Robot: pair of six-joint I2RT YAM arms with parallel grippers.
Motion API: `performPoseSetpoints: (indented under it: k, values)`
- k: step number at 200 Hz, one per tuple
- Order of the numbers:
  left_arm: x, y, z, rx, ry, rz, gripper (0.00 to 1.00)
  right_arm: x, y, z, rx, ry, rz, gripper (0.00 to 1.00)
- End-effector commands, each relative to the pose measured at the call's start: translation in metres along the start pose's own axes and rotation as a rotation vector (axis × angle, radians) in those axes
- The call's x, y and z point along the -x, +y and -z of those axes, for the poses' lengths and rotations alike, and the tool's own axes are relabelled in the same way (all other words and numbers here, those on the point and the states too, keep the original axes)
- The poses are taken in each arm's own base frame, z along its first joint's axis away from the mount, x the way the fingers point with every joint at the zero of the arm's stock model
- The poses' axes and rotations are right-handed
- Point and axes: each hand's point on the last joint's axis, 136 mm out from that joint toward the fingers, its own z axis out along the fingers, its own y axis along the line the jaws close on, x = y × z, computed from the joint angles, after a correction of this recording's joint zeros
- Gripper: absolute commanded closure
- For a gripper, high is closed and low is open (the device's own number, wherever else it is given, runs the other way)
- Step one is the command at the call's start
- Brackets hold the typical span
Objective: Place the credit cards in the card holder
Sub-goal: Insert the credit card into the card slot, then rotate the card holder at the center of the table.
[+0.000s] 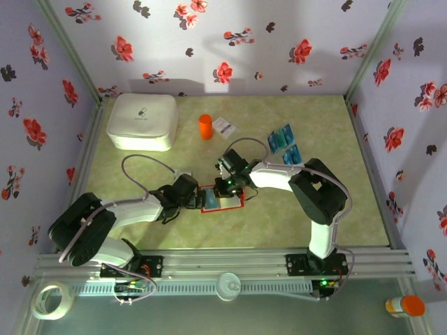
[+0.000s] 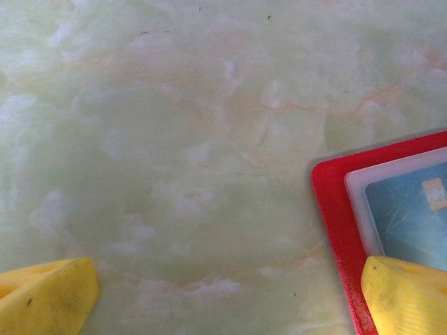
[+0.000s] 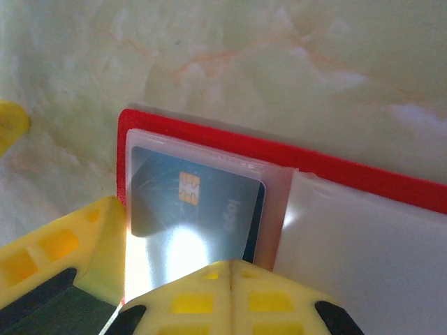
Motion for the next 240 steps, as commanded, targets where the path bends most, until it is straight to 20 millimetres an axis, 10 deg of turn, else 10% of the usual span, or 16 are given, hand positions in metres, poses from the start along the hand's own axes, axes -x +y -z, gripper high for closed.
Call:
performPoseSetpoints:
  k: [1, 101, 180, 240]
  values:
    - [-0.041, 0.013, -0.012, 0.016, 0.129, -0.012, 0.01, -0.001, -0.001, -0.006, -0.015, 0.008, -0.009, 0.93]
    - [-0.025, 0.017, 0.001, 0.006, 0.08, 0.052, 0.0, 0.02, 0.009, 0.044, -0.029, -0.104, 0.019, 0.75]
    - [0.01, 0.02, 0.026, -0.016, 0.001, 0.105, 0.0, 0.022, -0.044, 0.097, -0.227, -0.208, 0.011, 0.56]
    - [0.029, 0.008, 0.032, -0.048, -0.01, 0.091, 0.0, 0.003, -0.074, 0.084, -0.293, -0.16, -0.011, 0.54]
